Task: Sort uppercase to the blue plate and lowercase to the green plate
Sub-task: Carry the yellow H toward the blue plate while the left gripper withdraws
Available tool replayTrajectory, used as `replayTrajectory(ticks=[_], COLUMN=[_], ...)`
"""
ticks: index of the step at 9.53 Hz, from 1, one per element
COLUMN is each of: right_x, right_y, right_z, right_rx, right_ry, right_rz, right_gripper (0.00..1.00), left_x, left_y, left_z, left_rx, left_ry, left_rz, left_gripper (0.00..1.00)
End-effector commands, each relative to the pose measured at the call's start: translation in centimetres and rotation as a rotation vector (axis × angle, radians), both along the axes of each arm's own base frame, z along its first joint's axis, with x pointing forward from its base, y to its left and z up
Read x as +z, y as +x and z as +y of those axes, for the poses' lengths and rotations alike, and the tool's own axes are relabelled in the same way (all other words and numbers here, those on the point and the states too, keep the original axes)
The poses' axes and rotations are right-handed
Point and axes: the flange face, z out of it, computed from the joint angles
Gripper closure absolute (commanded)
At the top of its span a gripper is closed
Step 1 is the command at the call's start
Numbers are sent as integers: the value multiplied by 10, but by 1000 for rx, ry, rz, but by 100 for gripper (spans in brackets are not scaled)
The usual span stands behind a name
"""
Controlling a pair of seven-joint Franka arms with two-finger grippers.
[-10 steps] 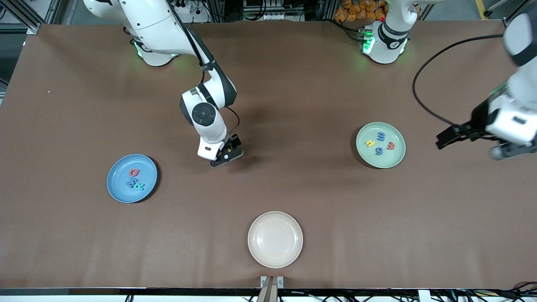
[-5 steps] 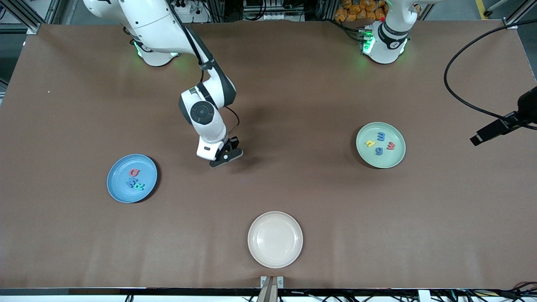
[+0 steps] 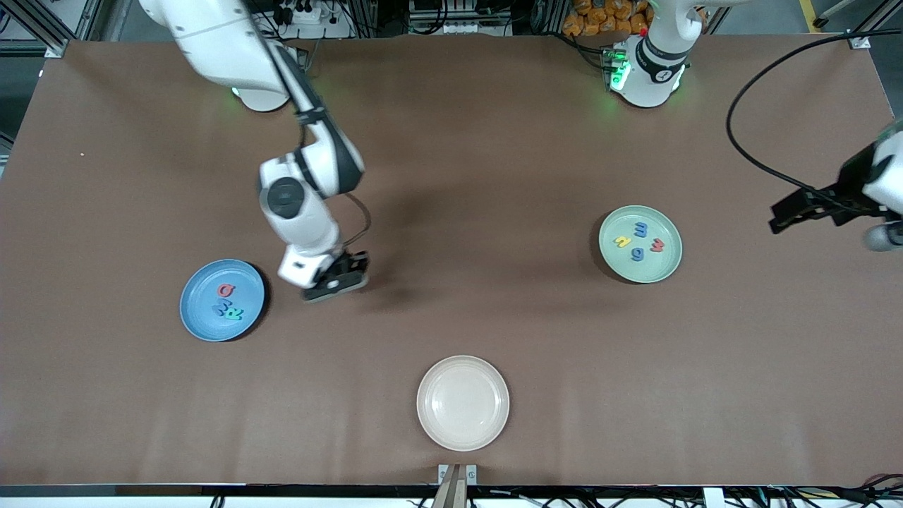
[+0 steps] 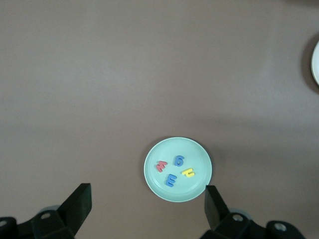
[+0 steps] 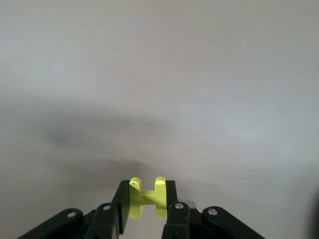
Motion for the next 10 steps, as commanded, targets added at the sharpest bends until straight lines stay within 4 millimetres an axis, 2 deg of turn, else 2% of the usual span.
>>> replayTrajectory(ticks=[1,2,4,6,7,8,9,10], right_x=[17,21,27,22,20,14,16,25], right_y=[19,26,25,19,17,15,16,17], right_z=[-75,-111,-162,-209,-222,-223,-225,-230], right_rx=[-50,-74,-123,-116,-124,-136,-148,-146], right_ry=[-49,-79,-127,-150,-152,-149,-144,-138], right_rz=[-20,-19,58,155,172,183,181,169], right_gripper=[100,100,100,100,100,91,9,0], left_x=[0,0,0,-1,1,2,5,6], left_y=[-3,-6,-12,-12,-12,-11,-12,-12], left_z=[-40,-49,-68,-69,-69,-66,-63,-61], left_rx=[-88,-107,-134,-136,-135,-127,-120,-118], left_ry=[18,18,11,6,-1,-18,-28,-27], left_rz=[16,16,32,34,30,31,26,32], left_gripper=[0,0,0,0,0,0,0,0])
